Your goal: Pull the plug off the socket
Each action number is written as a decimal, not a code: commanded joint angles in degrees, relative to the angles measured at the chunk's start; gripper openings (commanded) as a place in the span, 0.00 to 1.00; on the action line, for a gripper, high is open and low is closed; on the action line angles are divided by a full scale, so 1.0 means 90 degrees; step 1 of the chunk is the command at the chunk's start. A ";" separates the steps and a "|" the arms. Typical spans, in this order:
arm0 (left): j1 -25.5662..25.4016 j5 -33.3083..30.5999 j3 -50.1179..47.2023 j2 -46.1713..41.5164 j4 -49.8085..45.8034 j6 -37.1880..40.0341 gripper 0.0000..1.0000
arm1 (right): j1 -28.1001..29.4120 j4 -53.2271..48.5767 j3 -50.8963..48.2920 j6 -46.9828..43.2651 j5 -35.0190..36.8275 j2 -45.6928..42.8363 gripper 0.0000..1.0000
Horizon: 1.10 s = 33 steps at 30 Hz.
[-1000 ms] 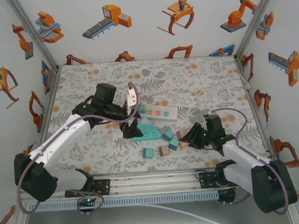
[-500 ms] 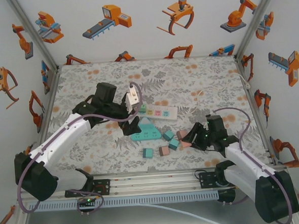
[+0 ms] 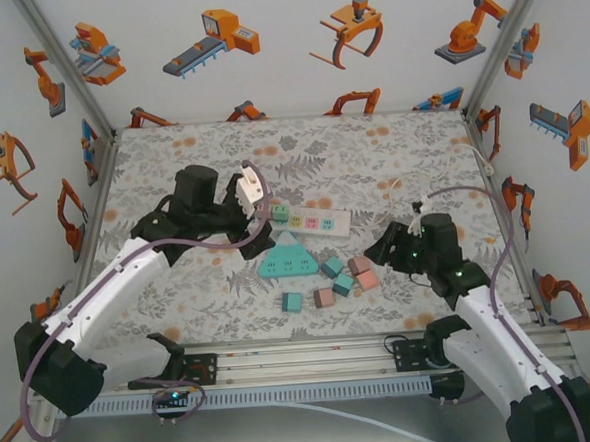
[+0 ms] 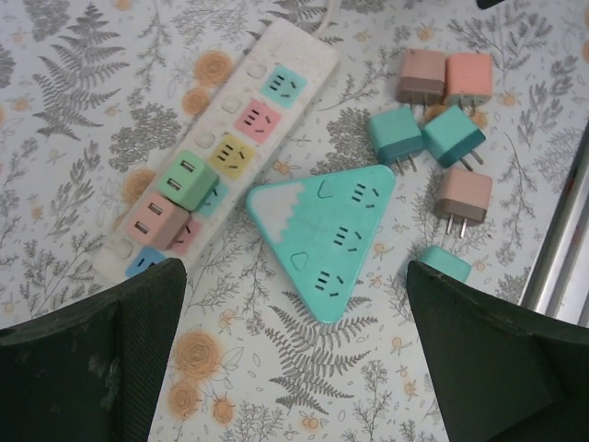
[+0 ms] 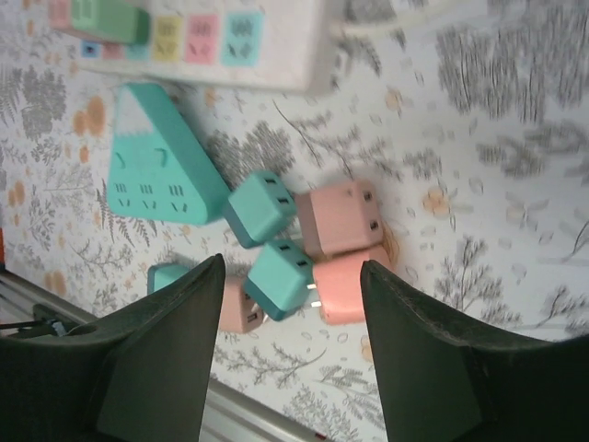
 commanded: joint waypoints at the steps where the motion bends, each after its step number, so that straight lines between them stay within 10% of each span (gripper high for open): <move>1: 0.0154 -0.0406 -0.0155 -0.0128 0.0720 -0.0701 0.97 | 0.0059 0.0480 0.0639 -0.1413 0.0009 0.0145 0.57; 14: 0.1624 -0.1080 -0.0370 0.0120 0.1615 -0.3863 0.97 | 0.0950 0.2845 0.2231 -0.5517 -0.1245 0.2024 0.64; 23: 0.2249 -0.1943 0.0205 0.1425 0.1099 -0.5271 0.97 | 0.1885 0.2007 0.3899 -0.6931 -0.1529 0.4170 0.68; 33: 0.2456 -0.1270 0.0979 0.2930 0.0660 -0.5333 0.79 | 0.2340 0.0504 0.5622 -0.7130 -0.1776 0.6214 0.68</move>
